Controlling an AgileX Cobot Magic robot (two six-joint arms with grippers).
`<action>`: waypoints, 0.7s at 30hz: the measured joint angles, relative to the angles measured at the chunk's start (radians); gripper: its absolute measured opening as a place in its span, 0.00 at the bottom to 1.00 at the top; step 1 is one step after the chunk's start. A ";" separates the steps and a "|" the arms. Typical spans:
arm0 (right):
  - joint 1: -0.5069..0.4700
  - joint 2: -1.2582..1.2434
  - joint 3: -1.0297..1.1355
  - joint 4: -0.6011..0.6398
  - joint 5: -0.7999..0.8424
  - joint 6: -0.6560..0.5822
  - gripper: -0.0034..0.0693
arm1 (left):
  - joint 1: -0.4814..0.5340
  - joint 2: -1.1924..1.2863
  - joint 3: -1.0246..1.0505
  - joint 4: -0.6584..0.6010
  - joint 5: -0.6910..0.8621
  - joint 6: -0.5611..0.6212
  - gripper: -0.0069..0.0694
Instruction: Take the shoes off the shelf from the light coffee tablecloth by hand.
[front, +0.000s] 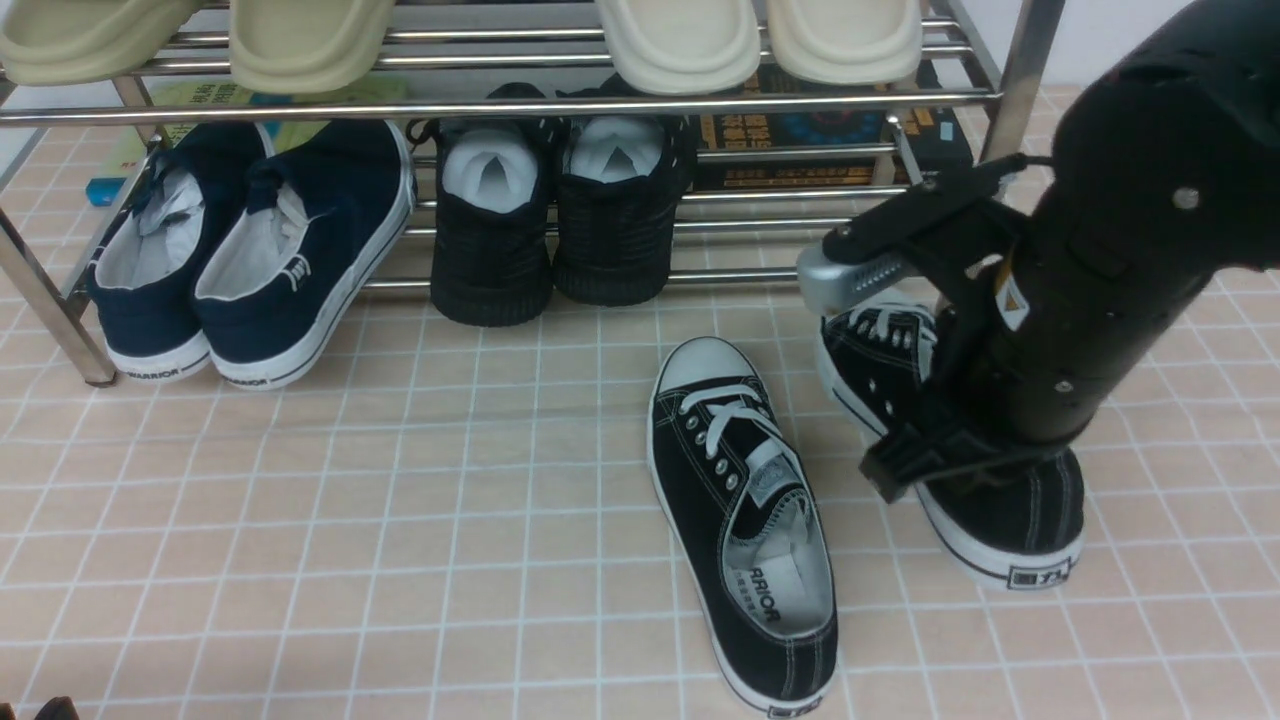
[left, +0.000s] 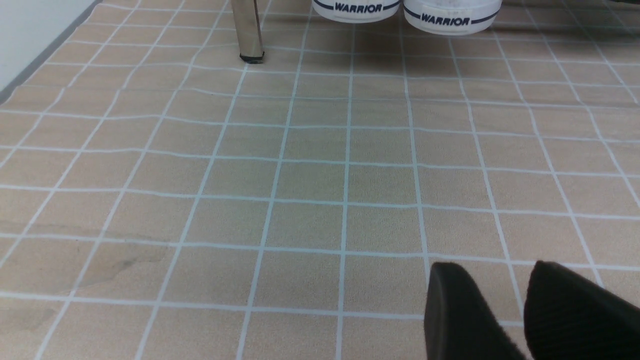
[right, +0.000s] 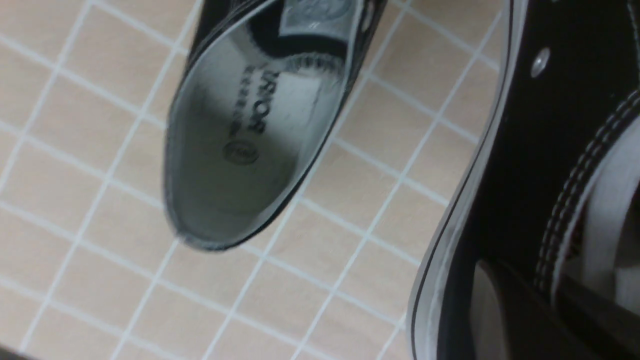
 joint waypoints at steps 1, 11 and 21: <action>0.000 0.011 0.000 -0.002 -0.008 0.001 0.07 | 0.000 0.000 0.000 0.000 0.000 0.000 0.40; 0.000 0.096 0.000 -0.077 -0.088 0.002 0.07 | 0.000 0.000 0.000 0.000 0.000 0.000 0.40; 0.000 0.135 0.001 -0.105 -0.136 0.002 0.07 | 0.000 0.000 0.000 0.000 0.000 0.000 0.40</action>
